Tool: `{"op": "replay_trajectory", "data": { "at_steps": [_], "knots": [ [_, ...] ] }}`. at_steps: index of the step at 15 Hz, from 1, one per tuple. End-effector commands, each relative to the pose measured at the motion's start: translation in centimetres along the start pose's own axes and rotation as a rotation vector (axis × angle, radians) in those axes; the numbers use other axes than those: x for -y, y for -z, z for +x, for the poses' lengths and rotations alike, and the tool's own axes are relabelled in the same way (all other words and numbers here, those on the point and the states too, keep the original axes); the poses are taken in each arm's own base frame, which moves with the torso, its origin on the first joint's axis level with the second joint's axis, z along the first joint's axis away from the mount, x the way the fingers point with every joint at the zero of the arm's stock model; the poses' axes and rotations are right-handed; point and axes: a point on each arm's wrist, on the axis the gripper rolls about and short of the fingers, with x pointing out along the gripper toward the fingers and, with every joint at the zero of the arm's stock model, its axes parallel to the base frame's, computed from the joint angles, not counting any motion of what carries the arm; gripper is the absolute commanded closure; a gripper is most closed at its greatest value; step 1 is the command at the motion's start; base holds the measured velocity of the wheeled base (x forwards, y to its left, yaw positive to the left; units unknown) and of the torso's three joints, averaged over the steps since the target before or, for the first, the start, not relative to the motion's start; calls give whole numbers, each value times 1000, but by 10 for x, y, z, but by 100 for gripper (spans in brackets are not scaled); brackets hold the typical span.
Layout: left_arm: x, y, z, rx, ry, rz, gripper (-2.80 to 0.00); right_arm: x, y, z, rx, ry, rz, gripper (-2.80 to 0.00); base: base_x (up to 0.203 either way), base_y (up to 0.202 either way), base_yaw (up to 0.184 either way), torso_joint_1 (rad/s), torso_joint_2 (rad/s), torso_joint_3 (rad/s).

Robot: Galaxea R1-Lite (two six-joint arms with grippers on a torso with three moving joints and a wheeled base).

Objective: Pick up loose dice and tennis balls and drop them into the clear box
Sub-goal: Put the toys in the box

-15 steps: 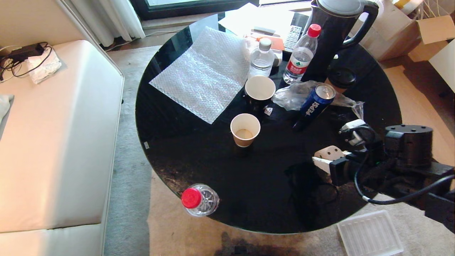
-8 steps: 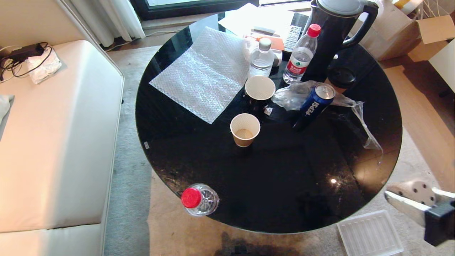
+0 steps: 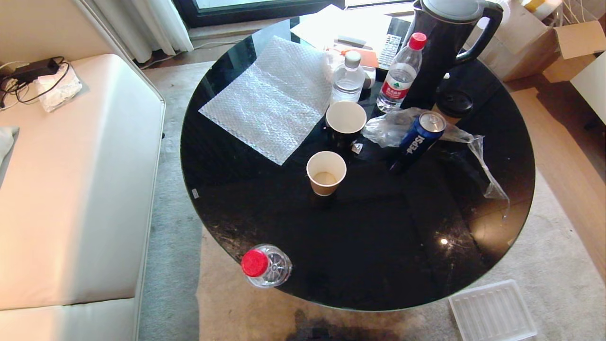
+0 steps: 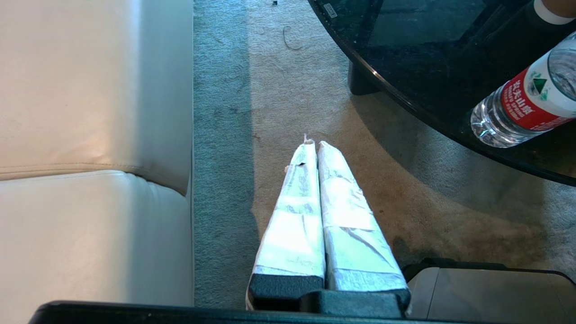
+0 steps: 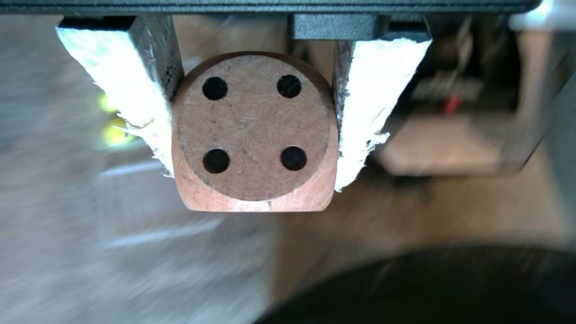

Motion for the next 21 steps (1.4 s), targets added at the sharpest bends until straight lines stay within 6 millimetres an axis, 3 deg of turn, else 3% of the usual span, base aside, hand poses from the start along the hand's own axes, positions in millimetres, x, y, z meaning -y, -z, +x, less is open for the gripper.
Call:
{"op": "replay_trajectory", "data": {
  "at_steps": [1,6,9,21],
  "knots": [
    [0,0,0,0,-1,-1,0,-1,10,-7,38,-2,10,0,0,0,0,0,0,0],
    [0,0,0,-1,-1,-1,0,-2,35,-20,190,20,-13,0,0,0,0,0,0,0],
    [0,0,0,0,-1,-1,0,0,35,-8,285,63,-16,0,0,0,0,0,0,0],
    [0,0,0,0,-1,-1,0,-1,35,-7,288,43,-79,0,0,0,0,0,0,0]
  ]
}}
